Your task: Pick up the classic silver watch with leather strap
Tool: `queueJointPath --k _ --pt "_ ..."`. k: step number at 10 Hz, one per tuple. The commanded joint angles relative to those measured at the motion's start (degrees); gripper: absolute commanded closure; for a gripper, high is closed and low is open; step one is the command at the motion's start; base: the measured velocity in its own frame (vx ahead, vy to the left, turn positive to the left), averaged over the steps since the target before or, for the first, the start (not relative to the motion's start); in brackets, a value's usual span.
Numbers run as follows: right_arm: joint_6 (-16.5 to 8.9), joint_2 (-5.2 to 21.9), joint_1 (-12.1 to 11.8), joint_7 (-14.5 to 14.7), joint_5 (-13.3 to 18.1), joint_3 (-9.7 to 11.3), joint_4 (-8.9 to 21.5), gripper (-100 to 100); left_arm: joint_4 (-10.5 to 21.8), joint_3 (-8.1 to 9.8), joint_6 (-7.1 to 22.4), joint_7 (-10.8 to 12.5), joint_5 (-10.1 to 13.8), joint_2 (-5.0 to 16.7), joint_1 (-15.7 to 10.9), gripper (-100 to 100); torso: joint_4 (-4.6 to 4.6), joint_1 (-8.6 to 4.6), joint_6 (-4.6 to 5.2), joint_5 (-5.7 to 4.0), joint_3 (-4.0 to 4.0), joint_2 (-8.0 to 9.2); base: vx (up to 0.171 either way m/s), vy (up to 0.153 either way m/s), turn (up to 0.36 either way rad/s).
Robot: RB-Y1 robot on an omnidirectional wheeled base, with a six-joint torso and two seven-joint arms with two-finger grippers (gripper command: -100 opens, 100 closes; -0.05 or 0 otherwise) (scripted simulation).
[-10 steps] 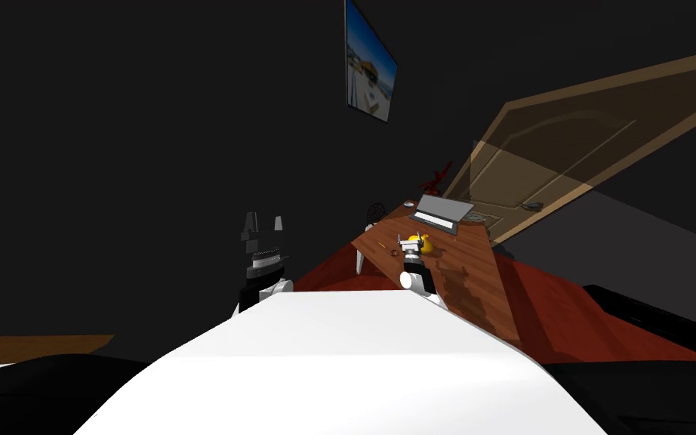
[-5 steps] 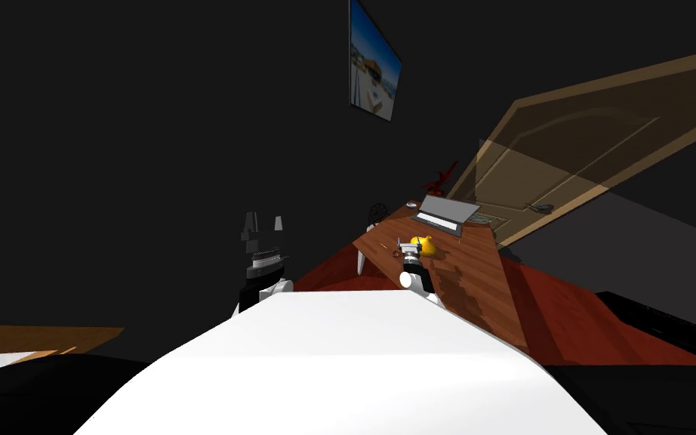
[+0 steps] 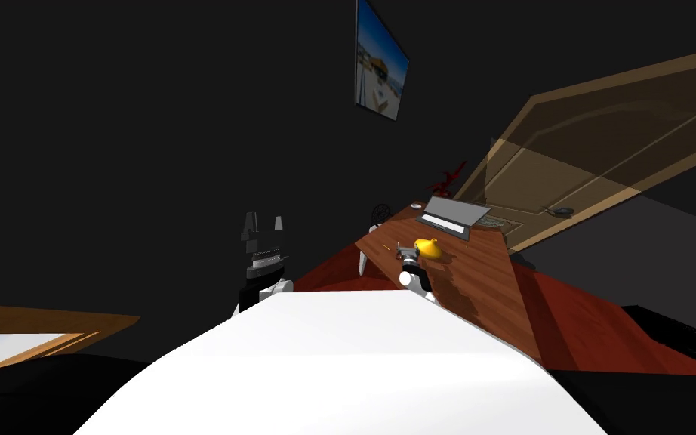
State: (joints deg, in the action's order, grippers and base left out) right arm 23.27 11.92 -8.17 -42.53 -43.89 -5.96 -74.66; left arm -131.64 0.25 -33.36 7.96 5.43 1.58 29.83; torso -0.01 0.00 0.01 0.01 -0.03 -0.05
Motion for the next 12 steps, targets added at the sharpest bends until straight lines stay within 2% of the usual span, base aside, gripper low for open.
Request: queueJointPath --k 1,2,3,4,5,6,7,8,9,11,12 --pt "-1.3 0.1 0.0 -0.9 -1.9 -0.4 0.8 -100 0.0 0.00 0.0 0.0 0.0 0.0 0.0 0 0.00 0.00 0.00 0.00 0.00 0.00 0.007 -0.002 0.041" --pt "-2.1 0.5 1.1 -2.6 -4.0 -0.6 3.1 -100 0.0 0.00 0.0 0.0 0.0 0.0 0.0 0 0.00 0.00 0.02 0.00 0.01 0.02 0.007 0.000 0.066" --pt "-2.1 0.5 1.1 -2.6 -4.0 -0.6 3.5 -100 0.0 0.00 0.0 0.0 0.0 0.0 0.0 0 0.00 0.01 0.01 0.00 0.01 0.02 0.005 0.000 0.025" --pt "-2.7 0.9 2.0 -4.3 -6.1 -0.8 5.4 -100 0.0 0.00 0.0 0.0 0.0 0.0 0.0 0 0.00 0.01 0.02 0.00 0.02 0.03 0.004 0.002 0.049" --pt "-2.7 0.9 2.0 -4.3 -6.1 -0.8 6.2 -100 0.0 0.00 0.0 0.0 0.0 0.0 0.0 0 0.01 0.01 0.01 0.00 0.01 0.02 0.004 0.000 0.036" --pt "-3.4 1.4 3.0 -5.8 -8.1 -1.0 8.5 -100 0.0 0.00 0.0 0.0 0.0 0.0 0.0 0 0.00 0.01 0.02 0.00 0.02 0.03 0.006 0.001 0.063" --pt "-3.4 1.4 3.0 -5.8 -8.1 -1.0 8.7 -100 0.0 0.00 0.0 0.0 0.0 0.0 0.0 0 0.00 0.01 0.01 0.00 0.02 0.03 0.005 -0.001 0.027" --pt "-4.1 1.8 3.9 -7.3 -10.0 -1.1 10.9 -100 0.0 0.00 0.0 0.0 0.0 0.0 0.0 0 0.01 0.01 0.02 0.00 0.02 0.03 0.006 -0.001 0.048" --pt "-4.1 1.8 3.9 -7.3 -10.0 -1.1 11.2 -100 0.0 0.00 0.0 0.0 0.0 0.0 0.0 0 0.00 0.01 0.01 0.00 0.01 0.03 0.005 -0.001 0.030" --pt "-5.3 2.7 5.6 -10.1 -13.4 -1.4 15.1 -100 0.0 0.00 0.0 0.0 0.0 0.0 0.0 0 0.00 0.01 0.01 0.00 0.01 0.02 0.009 0.001 0.071" --pt "-5.3 2.7 5.6 -10.1 -13.4 -1.4 15.8 -100 0.0 0.00 0.0 0.0 0.0 0.0 0.0 0 0.00 0.01 0.01 0.01 0.00 0.00 0.011 -0.001 0.026"
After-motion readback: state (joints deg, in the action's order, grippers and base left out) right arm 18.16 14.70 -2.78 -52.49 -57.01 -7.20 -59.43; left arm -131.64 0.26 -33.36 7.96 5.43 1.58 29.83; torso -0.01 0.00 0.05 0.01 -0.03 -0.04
